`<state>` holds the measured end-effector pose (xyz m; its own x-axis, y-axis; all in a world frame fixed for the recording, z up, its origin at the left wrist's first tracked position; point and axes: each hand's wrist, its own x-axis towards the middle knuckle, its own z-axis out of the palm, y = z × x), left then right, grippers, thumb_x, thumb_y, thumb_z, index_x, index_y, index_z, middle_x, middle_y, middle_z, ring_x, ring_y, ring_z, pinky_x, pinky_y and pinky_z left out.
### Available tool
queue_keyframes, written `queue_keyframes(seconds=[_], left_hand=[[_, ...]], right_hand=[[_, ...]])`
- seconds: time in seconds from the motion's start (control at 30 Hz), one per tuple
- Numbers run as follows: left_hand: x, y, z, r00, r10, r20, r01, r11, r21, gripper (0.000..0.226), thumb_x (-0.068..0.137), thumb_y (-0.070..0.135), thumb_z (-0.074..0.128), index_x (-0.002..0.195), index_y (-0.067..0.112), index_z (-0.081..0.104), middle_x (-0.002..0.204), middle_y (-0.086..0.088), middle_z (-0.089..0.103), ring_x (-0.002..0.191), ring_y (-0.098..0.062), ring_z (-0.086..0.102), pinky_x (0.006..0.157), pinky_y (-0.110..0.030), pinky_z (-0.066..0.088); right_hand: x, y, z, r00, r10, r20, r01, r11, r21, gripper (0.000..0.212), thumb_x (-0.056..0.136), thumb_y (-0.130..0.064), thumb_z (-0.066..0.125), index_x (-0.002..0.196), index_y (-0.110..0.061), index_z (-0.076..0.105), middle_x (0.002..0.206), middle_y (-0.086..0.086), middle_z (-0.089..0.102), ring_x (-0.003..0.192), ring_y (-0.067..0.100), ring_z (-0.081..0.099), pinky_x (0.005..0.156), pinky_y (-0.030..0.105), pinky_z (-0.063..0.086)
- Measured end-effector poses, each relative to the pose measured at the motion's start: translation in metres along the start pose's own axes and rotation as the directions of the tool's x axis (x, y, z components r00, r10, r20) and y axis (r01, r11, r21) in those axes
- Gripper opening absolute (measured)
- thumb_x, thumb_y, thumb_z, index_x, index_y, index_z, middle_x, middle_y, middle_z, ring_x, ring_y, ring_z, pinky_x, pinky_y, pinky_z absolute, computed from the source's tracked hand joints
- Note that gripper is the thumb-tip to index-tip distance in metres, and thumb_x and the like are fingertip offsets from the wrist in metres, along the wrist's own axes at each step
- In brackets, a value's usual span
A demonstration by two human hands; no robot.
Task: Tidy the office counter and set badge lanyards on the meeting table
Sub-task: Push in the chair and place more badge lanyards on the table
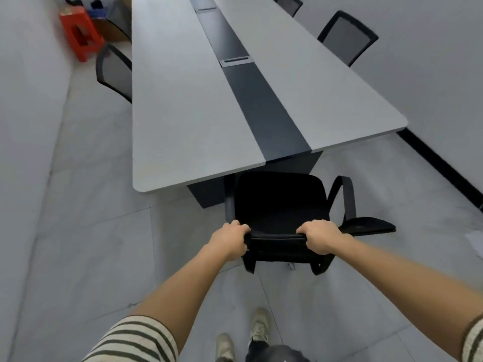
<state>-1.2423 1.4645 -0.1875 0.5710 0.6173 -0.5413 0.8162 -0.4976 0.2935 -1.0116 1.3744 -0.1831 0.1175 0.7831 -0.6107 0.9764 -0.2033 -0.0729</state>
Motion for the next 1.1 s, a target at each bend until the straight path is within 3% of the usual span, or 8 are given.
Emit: queue_keyframes(seconds=[0.1, 0.27, 0.47, 0.67, 0.9, 1.1], left_hand=[[0.001, 0.003, 0.011, 0.996, 0.024, 0.082, -0.026, 0.999, 0.019, 0.031, 0.090, 0.014, 0.049, 0.118, 0.021, 0.061, 0.111, -0.006, 0.062, 0.098, -0.027, 0.058, 0.080, -0.039, 0.053], [-0.019, -0.008, 0.029, 0.982, 0.077, 0.175, -0.088, 0.995, 0.055, 0.025, 0.087, 0.011, 0.053, 0.106, 0.019, 0.068, 0.099, -0.005, 0.067, 0.089, -0.026, 0.064, 0.078, -0.039, 0.057], [-0.038, -0.014, 0.053, 0.962, 0.165, 0.217, -0.189, 0.977, 0.095, 0.029, 0.082, 0.015, 0.068, 0.110, 0.018, 0.064, 0.103, -0.005, 0.065, 0.091, -0.026, 0.062, 0.071, -0.032, 0.052], [-0.035, 0.003, 0.057, 0.966, 0.231, 0.114, -0.241, 0.967, 0.083, 0.030, 0.084, 0.011, 0.064, 0.112, 0.021, 0.066, 0.106, -0.001, 0.065, 0.094, -0.024, 0.062, 0.082, -0.037, 0.056], [-0.023, 0.003, 0.062, 0.983, 0.169, 0.078, -0.170, 0.985, 0.011, 0.027, 0.089, 0.010, 0.058, 0.113, 0.020, 0.067, 0.106, -0.004, 0.067, 0.093, -0.023, 0.063, 0.081, -0.031, 0.055], [-0.003, 0.018, 0.051, 0.996, 0.095, 0.002, -0.094, 0.990, -0.109, 0.035, 0.094, 0.010, 0.051, 0.126, 0.021, 0.061, 0.117, -0.003, 0.066, 0.102, -0.023, 0.062, 0.091, -0.037, 0.054]], right_hand=[[-0.018, -0.007, 0.010, 0.999, -0.006, 0.052, 0.007, 1.000, -0.017, 0.031, 0.086, -0.007, 0.045, 0.090, -0.037, 0.053, 0.080, -0.008, 0.054, 0.081, 0.020, 0.053, 0.068, 0.030, 0.041], [-0.046, -0.030, 0.038, 0.994, 0.013, 0.110, -0.010, 1.000, -0.022, 0.032, 0.083, -0.006, 0.045, 0.087, -0.036, 0.052, 0.085, -0.004, 0.058, 0.080, 0.021, 0.056, 0.073, 0.032, 0.048], [-0.080, -0.041, 0.069, 0.986, 0.047, 0.162, -0.052, 0.998, 0.029, 0.028, 0.083, -0.007, 0.045, 0.085, -0.034, 0.053, 0.079, -0.006, 0.056, 0.081, 0.021, 0.059, 0.068, 0.030, 0.046], [-0.105, -0.017, 0.079, 0.981, 0.153, 0.119, -0.163, 0.984, 0.071, 0.021, 0.084, -0.018, 0.049, 0.096, -0.034, 0.056, 0.086, -0.007, 0.061, 0.084, 0.018, 0.062, 0.057, 0.024, 0.039], [-0.082, -0.003, 0.075, 0.998, 0.066, 0.012, -0.067, 0.996, 0.060, 0.025, 0.080, -0.016, 0.049, 0.090, -0.033, 0.064, 0.079, -0.007, 0.063, 0.074, 0.016, 0.061, 0.061, 0.027, 0.043], [-0.045, 0.040, 0.045, 1.000, 0.017, 0.015, -0.017, 1.000, -0.004, 0.020, 0.078, -0.017, 0.050, 0.081, -0.035, 0.059, 0.078, -0.006, 0.063, 0.074, 0.018, 0.061, 0.059, 0.028, 0.041]])
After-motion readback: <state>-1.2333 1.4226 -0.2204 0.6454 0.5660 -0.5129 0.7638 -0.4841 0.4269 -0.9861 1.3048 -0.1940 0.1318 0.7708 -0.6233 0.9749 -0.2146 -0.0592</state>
